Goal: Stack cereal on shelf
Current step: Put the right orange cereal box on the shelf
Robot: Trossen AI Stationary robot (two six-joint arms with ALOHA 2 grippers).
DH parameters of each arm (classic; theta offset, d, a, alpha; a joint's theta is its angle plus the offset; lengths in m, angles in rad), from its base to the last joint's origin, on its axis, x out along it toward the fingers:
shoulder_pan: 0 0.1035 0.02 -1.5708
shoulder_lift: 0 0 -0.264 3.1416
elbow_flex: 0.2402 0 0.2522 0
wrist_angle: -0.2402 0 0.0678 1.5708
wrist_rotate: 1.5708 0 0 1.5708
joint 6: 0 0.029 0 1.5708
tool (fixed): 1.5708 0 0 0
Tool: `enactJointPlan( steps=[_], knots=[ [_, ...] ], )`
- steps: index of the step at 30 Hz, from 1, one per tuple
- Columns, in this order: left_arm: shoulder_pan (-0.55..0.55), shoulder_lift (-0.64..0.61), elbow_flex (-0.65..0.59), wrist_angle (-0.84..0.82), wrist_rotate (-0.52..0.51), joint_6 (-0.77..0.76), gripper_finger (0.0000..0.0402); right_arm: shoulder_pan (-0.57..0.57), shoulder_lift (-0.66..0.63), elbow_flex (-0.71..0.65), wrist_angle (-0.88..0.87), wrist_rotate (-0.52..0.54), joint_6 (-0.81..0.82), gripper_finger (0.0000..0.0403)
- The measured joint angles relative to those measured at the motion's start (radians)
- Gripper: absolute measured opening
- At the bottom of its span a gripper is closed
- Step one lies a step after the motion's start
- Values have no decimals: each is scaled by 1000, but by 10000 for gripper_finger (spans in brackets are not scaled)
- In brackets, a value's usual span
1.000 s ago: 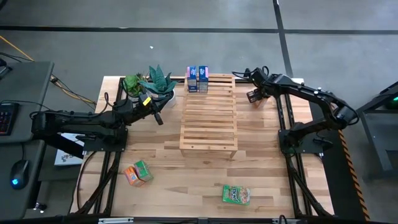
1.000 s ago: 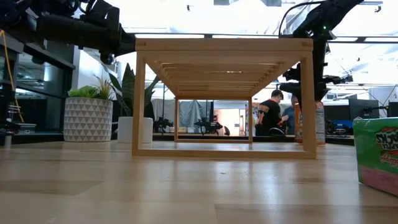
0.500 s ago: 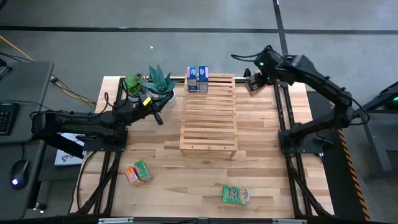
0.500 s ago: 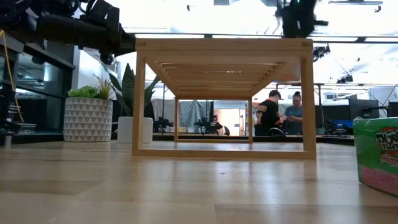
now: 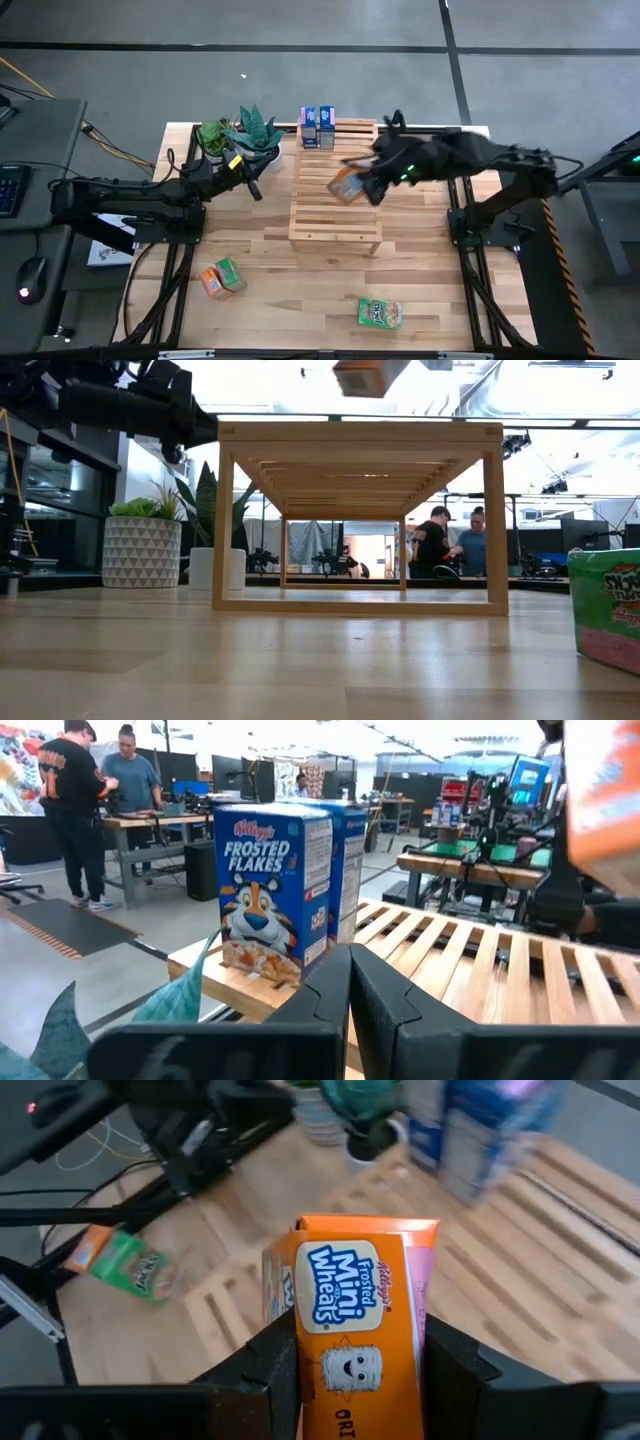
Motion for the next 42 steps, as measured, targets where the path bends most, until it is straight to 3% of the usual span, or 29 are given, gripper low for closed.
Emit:
enactJointPlan(
  steps=[8, 18, 29, 42],
  knots=[
    [0, 0, 0, -2, 0, -14, 0, -7, 233, 175, 9, 98, -108, 142],
    [0, 0, 0, -23, 0, -14, 0, -112, 449, 399, -65, 104, -254, 142],
    [0, 0, 0, -22, 0, -14, 0, -199, 476, 397, -108, 99, -216, 142],
    [0, 0, 0, -20, 0, -14, 0, -197, 480, 395, -79, 57, -202, 142]
  ],
)
